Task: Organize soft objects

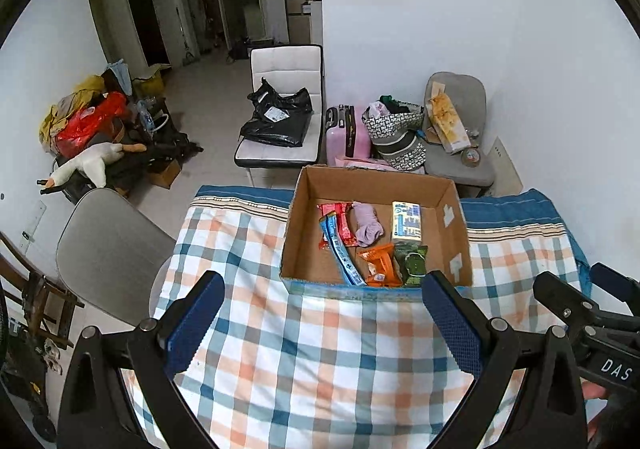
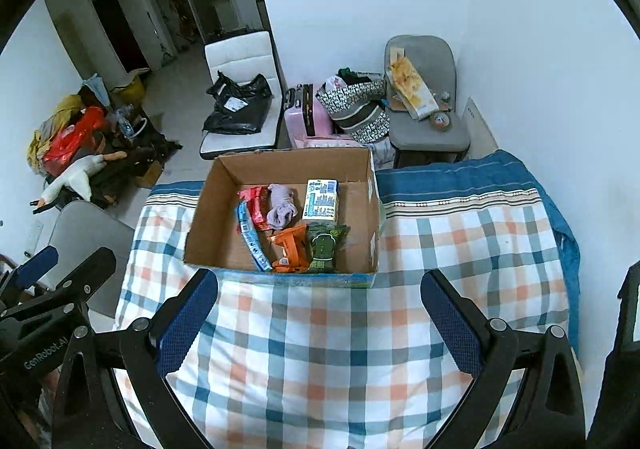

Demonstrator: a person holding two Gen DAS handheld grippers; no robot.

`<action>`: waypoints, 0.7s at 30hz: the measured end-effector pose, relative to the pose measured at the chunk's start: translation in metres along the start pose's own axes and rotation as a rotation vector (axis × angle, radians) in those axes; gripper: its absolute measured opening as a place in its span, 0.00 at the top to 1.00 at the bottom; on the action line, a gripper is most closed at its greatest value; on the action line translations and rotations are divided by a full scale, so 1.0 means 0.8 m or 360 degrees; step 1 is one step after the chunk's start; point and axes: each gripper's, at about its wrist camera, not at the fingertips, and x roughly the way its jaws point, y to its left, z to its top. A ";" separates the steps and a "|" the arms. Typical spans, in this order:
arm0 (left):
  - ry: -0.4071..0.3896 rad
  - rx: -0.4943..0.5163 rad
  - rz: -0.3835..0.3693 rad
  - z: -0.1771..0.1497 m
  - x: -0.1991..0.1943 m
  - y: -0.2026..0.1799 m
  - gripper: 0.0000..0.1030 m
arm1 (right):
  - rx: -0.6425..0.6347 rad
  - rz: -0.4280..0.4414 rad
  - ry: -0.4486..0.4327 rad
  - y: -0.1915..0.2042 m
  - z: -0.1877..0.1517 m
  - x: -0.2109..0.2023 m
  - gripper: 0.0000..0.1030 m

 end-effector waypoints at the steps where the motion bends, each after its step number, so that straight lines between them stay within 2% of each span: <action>1: -0.0007 -0.0003 -0.0002 -0.001 -0.007 0.001 0.02 | -0.0003 0.0007 -0.0006 0.000 -0.003 -0.008 0.00; 10: -0.0049 -0.0033 -0.0037 -0.006 -0.055 0.007 0.02 | -0.0034 0.0022 -0.0085 0.008 -0.023 -0.079 0.00; 21: -0.0059 0.0001 -0.0048 -0.011 -0.069 0.007 0.02 | -0.0043 -0.0022 -0.0129 0.014 -0.026 -0.108 0.00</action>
